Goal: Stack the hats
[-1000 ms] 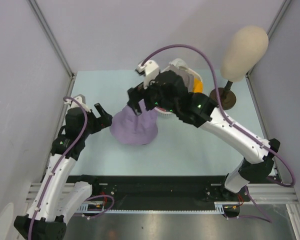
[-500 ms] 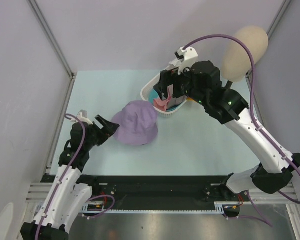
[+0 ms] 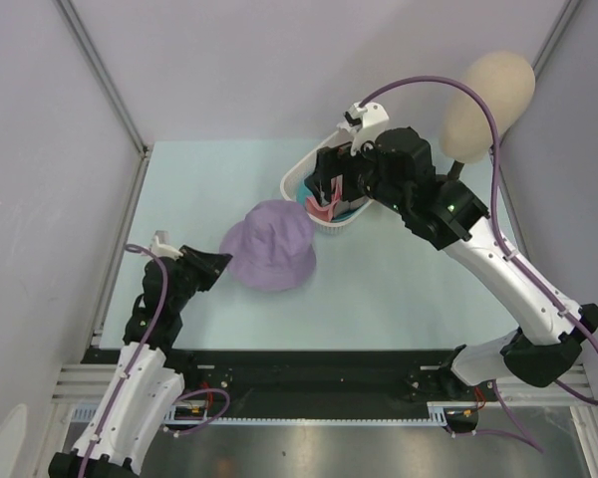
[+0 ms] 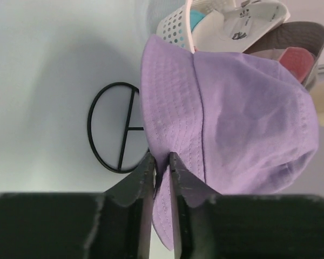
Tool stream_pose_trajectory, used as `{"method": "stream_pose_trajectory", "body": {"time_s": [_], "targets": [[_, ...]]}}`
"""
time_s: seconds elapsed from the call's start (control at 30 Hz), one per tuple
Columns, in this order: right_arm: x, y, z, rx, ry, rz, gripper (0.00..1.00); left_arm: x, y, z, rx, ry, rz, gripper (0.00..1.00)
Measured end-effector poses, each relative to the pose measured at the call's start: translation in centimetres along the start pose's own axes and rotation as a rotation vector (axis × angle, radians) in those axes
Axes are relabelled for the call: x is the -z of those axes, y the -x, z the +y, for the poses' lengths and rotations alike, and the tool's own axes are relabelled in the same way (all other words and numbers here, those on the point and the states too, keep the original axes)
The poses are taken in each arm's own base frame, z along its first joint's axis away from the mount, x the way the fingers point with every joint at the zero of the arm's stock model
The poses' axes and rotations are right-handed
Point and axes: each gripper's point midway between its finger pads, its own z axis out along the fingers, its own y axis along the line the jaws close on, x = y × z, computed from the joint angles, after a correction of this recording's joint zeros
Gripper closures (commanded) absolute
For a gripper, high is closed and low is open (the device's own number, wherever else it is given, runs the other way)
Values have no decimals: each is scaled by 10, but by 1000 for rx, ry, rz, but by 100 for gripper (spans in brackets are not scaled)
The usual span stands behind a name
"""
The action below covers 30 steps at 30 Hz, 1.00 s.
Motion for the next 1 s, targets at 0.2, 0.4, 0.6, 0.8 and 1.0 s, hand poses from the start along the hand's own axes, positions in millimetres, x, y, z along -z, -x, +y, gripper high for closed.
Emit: {"method": "stream_pose_trajectory", "body": {"time_s": [0.2, 0.4, 0.6, 0.8, 1.0], "targets": [[-3, -7, -2, -5, -11, 16, 4, -10, -5, 14, 31, 31, 6, 100], [-3, -6, -15, -25, -87, 7, 5, -19, -9, 27, 43, 86, 21, 100], [-9, -11, -46, -40, -252, 29, 8, -26, -16, 42, 47, 132, 45, 100], [-33, -22, -69, -23, -376, 83, 12, -26, -16, 45, 31, 142, 42, 53], [-68, -43, -82, 18, -444, 167, 17, -17, -7, 43, 3, 194, 31, 7]]}}
